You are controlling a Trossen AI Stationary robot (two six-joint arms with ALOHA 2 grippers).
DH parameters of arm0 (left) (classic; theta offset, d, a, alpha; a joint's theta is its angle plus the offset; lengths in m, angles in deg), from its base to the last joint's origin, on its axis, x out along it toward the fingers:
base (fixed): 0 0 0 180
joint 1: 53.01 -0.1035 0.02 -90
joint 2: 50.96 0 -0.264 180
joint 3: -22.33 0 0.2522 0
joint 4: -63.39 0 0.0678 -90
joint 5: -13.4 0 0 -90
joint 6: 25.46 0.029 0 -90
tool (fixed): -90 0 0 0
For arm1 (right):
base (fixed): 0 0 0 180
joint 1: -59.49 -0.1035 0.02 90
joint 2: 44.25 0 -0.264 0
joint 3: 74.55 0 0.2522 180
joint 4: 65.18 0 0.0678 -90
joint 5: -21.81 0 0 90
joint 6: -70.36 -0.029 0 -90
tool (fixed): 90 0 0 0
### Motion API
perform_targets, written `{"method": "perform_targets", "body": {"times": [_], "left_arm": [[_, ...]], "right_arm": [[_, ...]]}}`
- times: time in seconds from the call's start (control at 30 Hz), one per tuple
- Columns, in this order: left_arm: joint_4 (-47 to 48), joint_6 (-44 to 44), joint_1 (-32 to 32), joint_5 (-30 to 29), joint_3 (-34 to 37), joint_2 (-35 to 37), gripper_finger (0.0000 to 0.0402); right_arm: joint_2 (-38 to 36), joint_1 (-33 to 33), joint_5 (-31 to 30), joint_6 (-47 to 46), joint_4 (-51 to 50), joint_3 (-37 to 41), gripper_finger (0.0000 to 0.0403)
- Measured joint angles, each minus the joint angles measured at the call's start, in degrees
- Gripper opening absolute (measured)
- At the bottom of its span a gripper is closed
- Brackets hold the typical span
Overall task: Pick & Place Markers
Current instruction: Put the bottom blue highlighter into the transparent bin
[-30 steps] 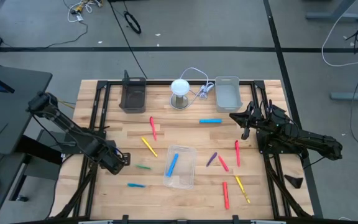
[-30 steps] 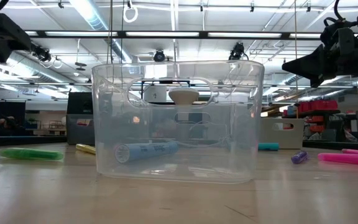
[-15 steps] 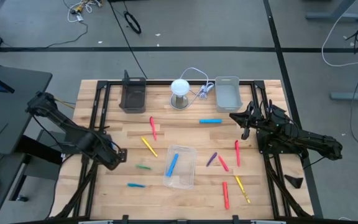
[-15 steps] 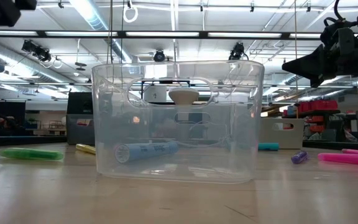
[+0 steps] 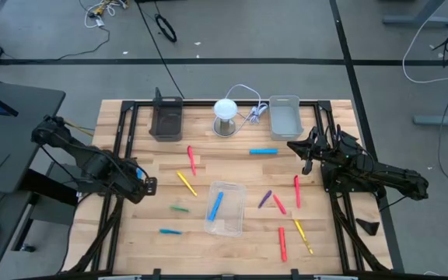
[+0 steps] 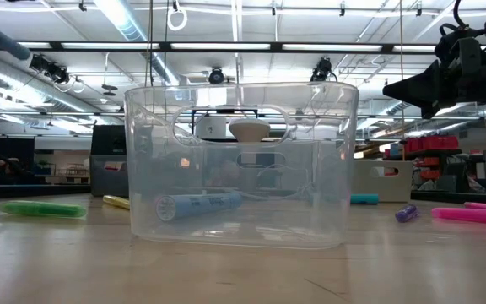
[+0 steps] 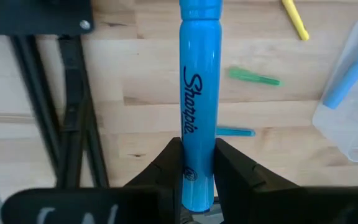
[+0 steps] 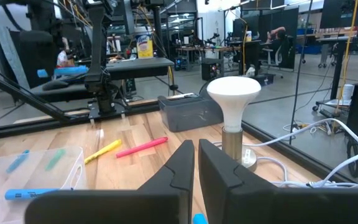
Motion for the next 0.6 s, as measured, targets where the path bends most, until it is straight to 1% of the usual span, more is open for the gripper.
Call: {"method": "perform_targets", "body": {"times": [0.2, 0.6], "left_arm": [[5.49, 1.65, -0.28, 0.00, -4.28, 0.01, 0.0070], [6.44, 4.08, -0.72, 0.48, -4.46, -0.04, 0.0070]], "right_arm": [[0.01, 0.00, -0.01, 0.00, 0.00, 0.00, 0.0029], [0.00, 0.00, -0.01, 0.00, 0.00, 0.00, 0.0029]]}}
